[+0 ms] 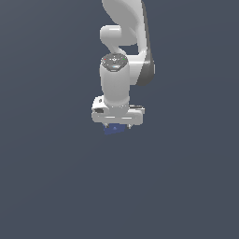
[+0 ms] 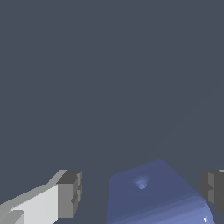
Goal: Pick up the object and move it to a goal position.
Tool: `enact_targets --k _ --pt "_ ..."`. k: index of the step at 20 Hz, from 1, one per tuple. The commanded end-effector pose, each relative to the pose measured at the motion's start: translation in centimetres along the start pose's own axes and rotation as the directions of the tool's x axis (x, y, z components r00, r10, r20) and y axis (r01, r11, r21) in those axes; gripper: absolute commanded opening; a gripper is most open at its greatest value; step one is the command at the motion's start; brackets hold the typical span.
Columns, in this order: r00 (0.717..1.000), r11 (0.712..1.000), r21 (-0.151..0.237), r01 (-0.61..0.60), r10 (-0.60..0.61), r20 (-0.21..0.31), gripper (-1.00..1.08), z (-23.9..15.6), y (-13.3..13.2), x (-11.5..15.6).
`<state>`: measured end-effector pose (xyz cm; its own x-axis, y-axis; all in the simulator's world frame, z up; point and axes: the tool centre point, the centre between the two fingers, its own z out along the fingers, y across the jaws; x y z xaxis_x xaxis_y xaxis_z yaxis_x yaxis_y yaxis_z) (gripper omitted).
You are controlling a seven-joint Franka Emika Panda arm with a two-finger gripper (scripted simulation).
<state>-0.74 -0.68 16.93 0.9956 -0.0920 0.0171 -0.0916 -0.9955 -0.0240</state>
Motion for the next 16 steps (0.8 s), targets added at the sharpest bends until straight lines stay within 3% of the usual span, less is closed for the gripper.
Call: enact_targets --k 1,9,16 --pt "0.999 0.999 -0.001 -0.032 0.032 0.001 1.00 0.1 0.1 -0.2" --pt "0.981 0.981 -0.008 -0.193 0.193 0.001 1.00 0.4 0.6 -1.3" --pt "0.928 0.928 -0.015 -0.373 0.373 0.000 1.00 0.7 1.1 -2.7"
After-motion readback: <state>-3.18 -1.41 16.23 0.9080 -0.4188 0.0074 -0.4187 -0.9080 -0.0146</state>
